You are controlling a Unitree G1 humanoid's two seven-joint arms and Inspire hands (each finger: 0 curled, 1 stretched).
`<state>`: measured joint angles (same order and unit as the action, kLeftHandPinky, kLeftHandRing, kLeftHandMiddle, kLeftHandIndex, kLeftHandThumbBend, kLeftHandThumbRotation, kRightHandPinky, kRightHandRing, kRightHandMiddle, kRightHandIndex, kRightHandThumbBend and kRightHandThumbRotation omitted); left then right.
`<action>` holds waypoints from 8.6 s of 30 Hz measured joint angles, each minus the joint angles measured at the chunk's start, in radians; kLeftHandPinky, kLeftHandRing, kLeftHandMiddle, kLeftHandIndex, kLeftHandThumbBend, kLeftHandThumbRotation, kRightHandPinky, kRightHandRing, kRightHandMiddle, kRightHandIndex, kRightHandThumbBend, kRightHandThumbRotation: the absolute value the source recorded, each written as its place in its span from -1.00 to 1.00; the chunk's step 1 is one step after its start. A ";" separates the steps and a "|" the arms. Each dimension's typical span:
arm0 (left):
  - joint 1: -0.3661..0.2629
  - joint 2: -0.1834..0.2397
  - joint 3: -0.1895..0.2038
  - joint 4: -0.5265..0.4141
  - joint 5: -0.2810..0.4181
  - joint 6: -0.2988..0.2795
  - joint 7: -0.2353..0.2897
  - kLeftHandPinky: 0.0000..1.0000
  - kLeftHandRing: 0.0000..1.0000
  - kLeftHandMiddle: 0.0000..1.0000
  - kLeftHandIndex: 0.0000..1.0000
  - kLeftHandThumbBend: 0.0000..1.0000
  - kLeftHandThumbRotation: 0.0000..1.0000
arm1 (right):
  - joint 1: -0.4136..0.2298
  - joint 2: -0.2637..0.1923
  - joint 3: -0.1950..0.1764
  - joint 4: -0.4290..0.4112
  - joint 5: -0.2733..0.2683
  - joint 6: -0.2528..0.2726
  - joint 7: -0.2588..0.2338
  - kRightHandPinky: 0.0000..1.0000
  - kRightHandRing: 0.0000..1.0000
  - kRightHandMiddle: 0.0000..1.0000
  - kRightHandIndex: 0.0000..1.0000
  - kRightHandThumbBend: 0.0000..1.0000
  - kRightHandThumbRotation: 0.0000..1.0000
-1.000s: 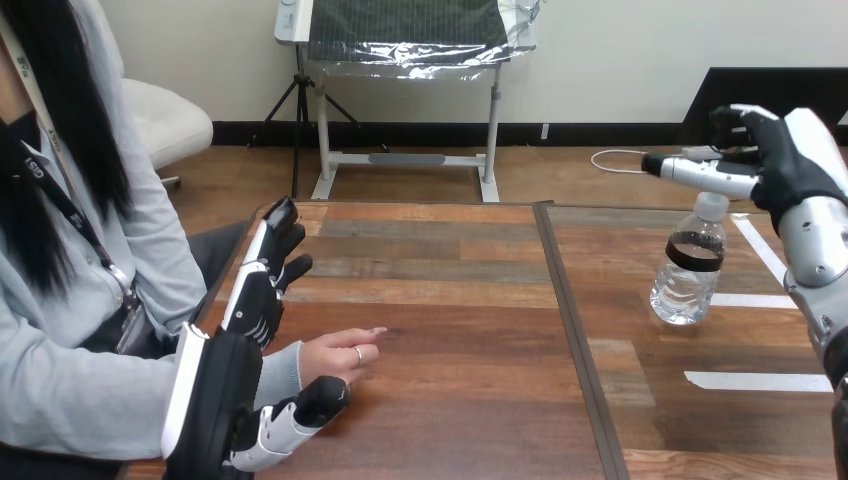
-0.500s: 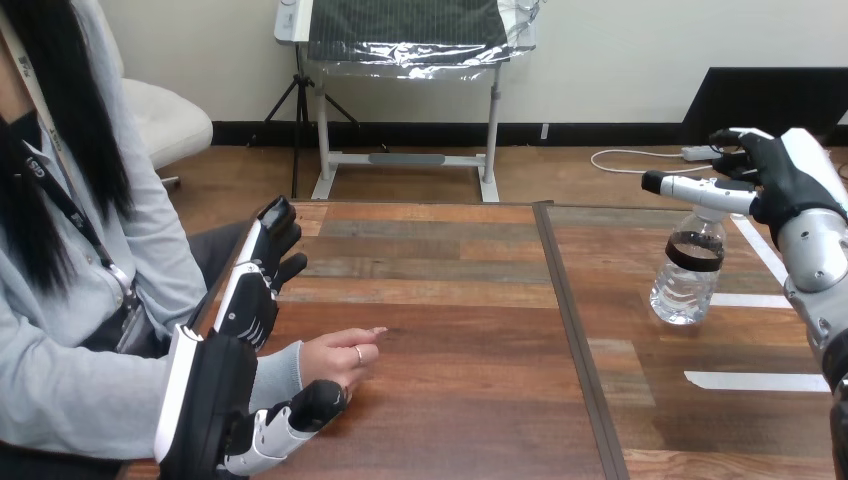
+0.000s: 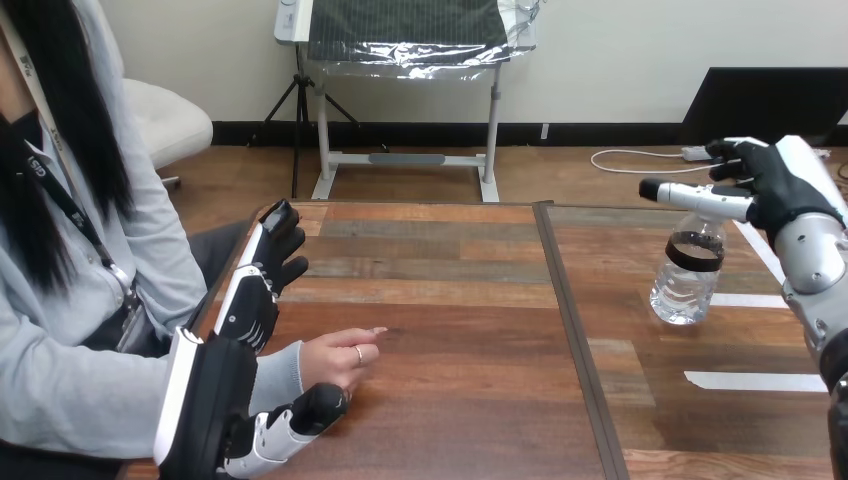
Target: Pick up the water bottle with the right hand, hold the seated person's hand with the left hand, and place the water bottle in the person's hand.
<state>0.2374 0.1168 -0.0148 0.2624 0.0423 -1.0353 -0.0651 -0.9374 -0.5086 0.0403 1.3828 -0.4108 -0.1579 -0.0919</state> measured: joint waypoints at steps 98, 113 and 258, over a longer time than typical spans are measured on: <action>0.114 0.003 0.025 -0.119 -0.085 -0.054 -0.050 0.65 0.77 0.76 0.71 0.98 0.36 | 0.129 0.117 0.011 0.000 0.025 0.027 0.006 0.31 0.44 0.51 0.56 0.67 -0.89; 0.114 0.002 0.029 -0.119 -0.084 -0.062 -0.053 0.62 0.74 0.74 0.70 0.96 0.37 | 0.131 0.129 -0.009 0.000 0.042 0.024 -0.040 0.15 0.28 0.34 0.35 0.73 -1.00; 0.011 0.369 0.182 -0.339 0.662 0.551 0.051 0.43 0.57 0.58 0.59 1.00 -0.51 | 0.176 0.211 -0.097 -0.082 0.234 -0.350 -0.091 -0.42 -0.31 -0.13 -0.05 0.68 -1.00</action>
<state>0.2480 0.4855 0.1676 -0.0764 0.7041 -0.4848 -0.0141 -0.7611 -0.2974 -0.0572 1.3011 -0.1767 -0.5082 -0.1829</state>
